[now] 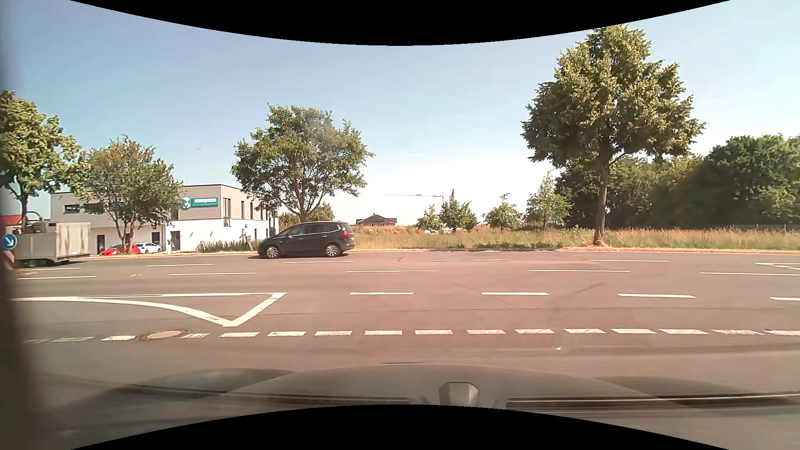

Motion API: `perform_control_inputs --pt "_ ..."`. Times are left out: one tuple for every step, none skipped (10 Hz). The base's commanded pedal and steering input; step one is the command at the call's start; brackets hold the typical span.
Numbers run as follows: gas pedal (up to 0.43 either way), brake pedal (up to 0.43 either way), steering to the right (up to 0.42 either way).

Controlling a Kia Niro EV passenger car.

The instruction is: Follow the waypoints while adhering to traffic rules and regulations

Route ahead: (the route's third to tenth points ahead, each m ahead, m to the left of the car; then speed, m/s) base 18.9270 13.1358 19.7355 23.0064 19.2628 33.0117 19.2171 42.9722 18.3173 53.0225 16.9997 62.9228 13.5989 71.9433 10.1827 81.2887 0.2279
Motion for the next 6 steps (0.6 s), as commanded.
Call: perform_control_inputs --pt "0.000 0.006 0.083" --pt "0.000 0.006 0.070" --pt "0.000 0.006 0.060" --pt "0.000 0.006 0.050" --pt "0.000 0.006 0.041" --pt "0.000 0.012 0.034"
